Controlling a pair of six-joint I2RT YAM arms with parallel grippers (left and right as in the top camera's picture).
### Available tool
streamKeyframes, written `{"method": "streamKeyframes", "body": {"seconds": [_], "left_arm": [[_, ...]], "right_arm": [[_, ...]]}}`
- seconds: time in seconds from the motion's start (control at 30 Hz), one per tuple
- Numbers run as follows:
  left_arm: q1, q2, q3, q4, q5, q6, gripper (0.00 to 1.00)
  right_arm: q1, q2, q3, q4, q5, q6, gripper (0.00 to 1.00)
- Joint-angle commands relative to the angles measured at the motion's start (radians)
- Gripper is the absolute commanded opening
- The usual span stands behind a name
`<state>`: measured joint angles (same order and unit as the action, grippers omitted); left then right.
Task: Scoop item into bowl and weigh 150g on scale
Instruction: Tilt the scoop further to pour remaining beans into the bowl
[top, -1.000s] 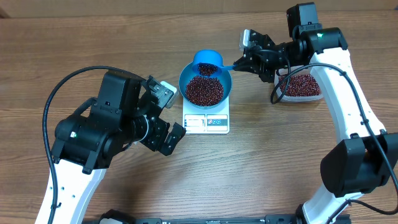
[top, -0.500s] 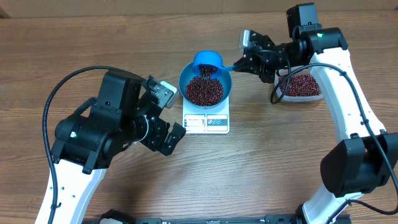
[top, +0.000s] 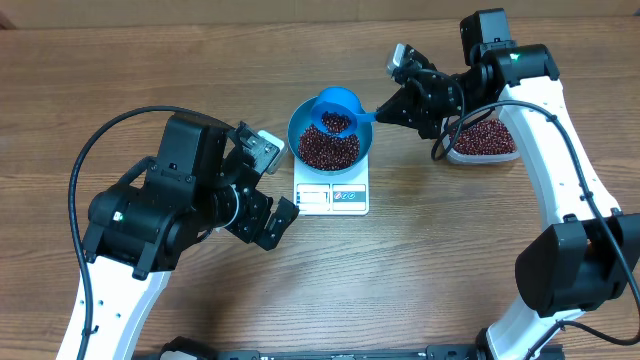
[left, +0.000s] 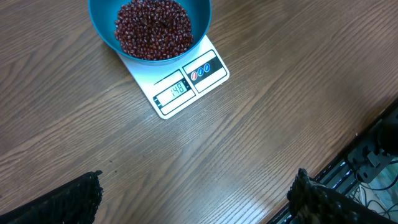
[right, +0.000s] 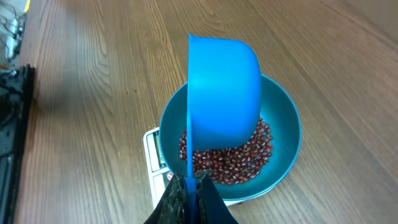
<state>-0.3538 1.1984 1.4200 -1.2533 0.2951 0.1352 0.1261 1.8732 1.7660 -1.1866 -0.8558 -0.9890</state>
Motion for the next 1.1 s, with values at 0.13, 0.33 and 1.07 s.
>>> {"method": "streamKeyframes", "body": {"seconds": [0.13,0.33,1.07], "left_arm": [[-0.006,0.006,0.003,0.001,-0.007,0.022,1.00],[-0.006,0.006,0.003,0.001,-0.007,0.022,1.00],[-0.006,0.006,0.003,0.001,-0.007,0.022,0.99]], "right_arm": [[0.000,-0.010,0.027,0.003,-0.009,0.078,0.04],[0.000,-0.010,0.027,0.003,-0.009,0.092,0.04],[0.000,-0.010,0.027,0.004,-0.008,0.091,0.04]]}}
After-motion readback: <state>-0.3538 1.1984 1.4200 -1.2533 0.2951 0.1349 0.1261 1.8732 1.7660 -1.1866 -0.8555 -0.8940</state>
